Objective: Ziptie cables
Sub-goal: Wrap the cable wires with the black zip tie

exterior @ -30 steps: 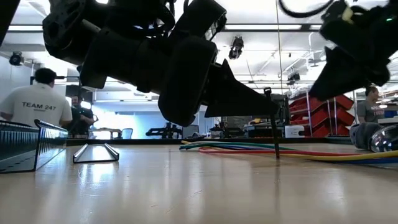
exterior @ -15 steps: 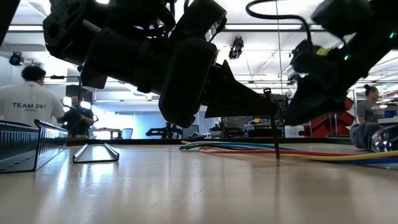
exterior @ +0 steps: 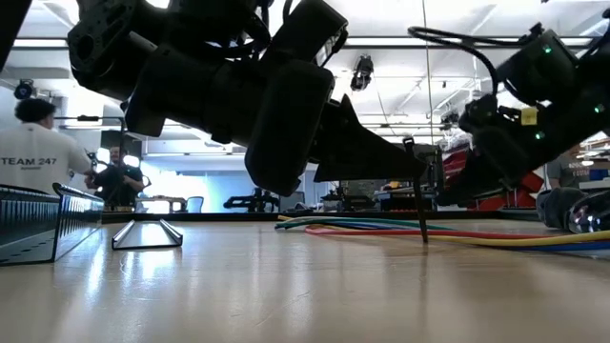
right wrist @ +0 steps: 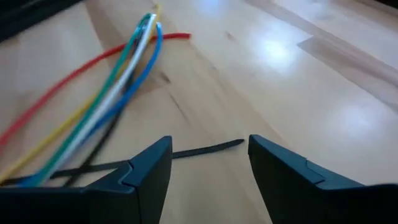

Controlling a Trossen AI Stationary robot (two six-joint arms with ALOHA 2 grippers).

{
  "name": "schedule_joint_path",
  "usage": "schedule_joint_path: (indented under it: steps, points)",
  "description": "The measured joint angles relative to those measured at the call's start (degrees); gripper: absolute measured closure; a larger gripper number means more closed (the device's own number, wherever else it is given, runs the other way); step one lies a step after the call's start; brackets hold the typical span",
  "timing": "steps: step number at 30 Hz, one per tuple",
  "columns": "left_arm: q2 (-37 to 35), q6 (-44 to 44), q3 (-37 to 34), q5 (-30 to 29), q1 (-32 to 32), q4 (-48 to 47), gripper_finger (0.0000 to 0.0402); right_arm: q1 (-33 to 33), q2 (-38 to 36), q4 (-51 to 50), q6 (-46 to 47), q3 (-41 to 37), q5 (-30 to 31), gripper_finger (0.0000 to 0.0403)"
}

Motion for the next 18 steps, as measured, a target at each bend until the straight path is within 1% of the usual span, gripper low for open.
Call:
schedule_joint_path:
  steps: [3, 6, 12, 14, 18]
  points:
    - [0.0, -0.4, 0.0, 0.0, 0.2, -0.1, 0.0402, -1.5, 1.6, 0.1, -1.2, -0.2, 0.4, 0.0203]
    - [0.0, -0.4, 0.0, 0.0, 0.4, -0.1, 0.0401, -3.1, 4.5, 2.3, -3.6, -0.2, 0.0, 0.0203]
    - [0.0, -0.4, 0.0, 0.0, 0.6, -0.5, 0.0402, -4.4, 12.9, 10.5, -6.1, -0.3, -0.1, 0.0203]
    - [0.0, -0.4, 0.0, 0.0, 0.5, -0.6, 0.0402, -4.4, 16.3, 14.4, -6.1, -0.3, -1.5, 0.0203]
    - [0.0, -0.4, 0.0, 0.0, 0.5, -0.6, 0.0402, -4.7, 24.3, 25.2, -6.5, -0.3, -1.7, 0.0203]
